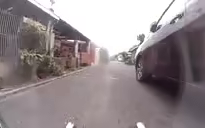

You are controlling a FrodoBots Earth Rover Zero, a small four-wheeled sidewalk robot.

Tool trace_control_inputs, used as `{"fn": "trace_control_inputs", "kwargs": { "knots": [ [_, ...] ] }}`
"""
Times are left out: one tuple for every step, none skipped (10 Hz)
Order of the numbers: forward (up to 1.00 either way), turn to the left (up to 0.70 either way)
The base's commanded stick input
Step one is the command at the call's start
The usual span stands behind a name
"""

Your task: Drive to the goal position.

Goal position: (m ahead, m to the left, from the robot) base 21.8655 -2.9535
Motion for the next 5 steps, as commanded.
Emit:
{"fn": "trace_control_inputs", "kwargs": {
  "knots": [
    [1.0,0.01],
    [1.0,0.0],
    [1.0,0.01],
    [1.0,0.01],
    [1.0,0.0]
  ]
}}
